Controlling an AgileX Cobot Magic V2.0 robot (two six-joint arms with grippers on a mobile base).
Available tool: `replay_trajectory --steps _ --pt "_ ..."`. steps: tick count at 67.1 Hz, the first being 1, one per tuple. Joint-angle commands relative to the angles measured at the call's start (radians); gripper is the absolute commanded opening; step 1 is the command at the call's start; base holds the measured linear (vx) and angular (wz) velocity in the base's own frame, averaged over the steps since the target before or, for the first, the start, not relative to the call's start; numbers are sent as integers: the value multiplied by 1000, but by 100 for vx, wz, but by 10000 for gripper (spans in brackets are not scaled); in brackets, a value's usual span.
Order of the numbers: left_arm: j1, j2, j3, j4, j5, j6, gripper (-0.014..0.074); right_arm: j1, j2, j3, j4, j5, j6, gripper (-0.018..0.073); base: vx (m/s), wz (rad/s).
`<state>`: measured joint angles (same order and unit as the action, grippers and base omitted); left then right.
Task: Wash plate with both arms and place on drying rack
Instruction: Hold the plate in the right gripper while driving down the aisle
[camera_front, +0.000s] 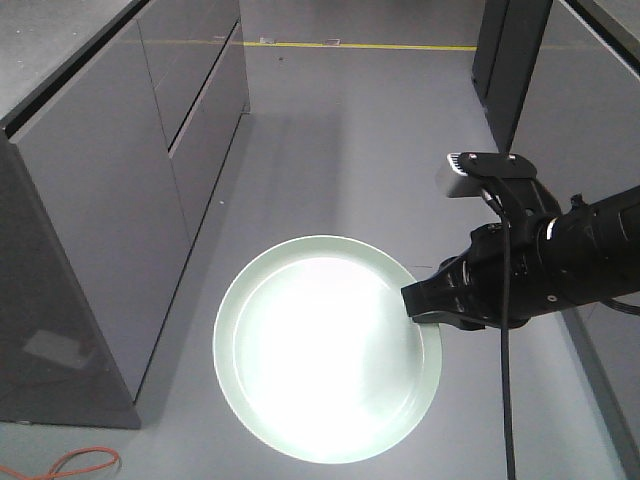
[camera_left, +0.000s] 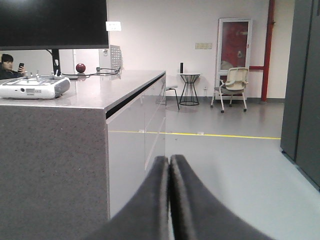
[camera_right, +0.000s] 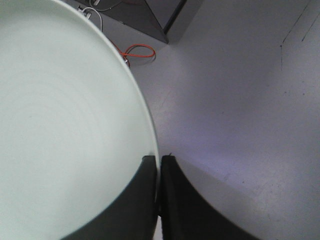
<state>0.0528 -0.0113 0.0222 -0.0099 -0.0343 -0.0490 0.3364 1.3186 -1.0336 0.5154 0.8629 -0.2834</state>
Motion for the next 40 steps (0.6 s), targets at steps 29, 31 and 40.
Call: replay_trajectory --steps 29,31,40 --pt "1 -13 -28 -8 -73 -5 -6 -1 -29 -30 31 -35 -5 -1 19 0" --pt "1 -13 -28 -8 -73 -5 -6 -1 -29 -30 31 -35 -5 -1 18 -1" --pt "1 -13 -28 -8 -73 -5 -6 -1 -29 -30 31 -35 -5 -1 17 -1"
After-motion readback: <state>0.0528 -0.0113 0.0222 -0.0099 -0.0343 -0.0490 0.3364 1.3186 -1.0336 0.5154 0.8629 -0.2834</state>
